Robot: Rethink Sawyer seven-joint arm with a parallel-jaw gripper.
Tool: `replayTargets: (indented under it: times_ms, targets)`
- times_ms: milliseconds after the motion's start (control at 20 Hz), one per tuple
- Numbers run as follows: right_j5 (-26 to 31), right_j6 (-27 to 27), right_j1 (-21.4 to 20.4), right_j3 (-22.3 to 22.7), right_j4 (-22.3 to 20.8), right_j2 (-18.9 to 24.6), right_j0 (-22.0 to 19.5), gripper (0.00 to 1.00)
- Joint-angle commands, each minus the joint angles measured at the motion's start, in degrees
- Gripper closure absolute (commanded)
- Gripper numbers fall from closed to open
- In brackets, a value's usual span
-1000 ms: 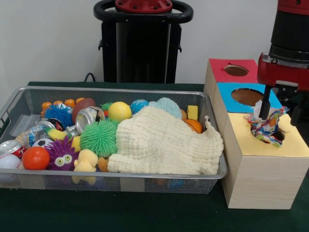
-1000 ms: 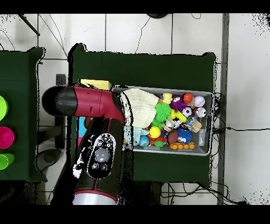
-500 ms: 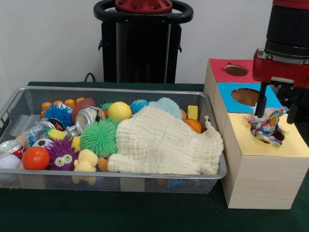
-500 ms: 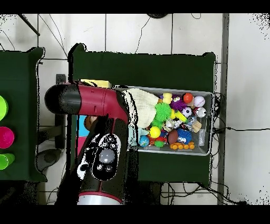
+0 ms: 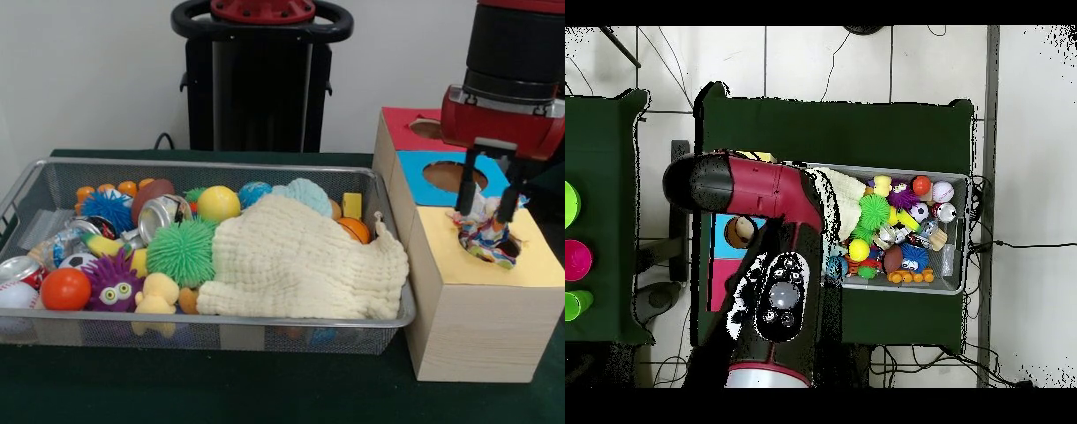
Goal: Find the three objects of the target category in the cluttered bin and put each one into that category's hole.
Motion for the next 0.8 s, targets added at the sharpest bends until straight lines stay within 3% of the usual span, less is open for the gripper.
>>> replayTargets:
  times_ms: [50, 350, 800]
  targets:
    - [8.08, 7.92, -0.12, 1.1, -1.59, 1.26, -0.59, 1.0]
    - [9.99, 10.27, 0.08, 1.28, -1.31, 0.05, 0.54, 1.0]
    - [4.92, 9.53, 0.38, 6.32, -0.89, 1.83, -0.02, 1.0]
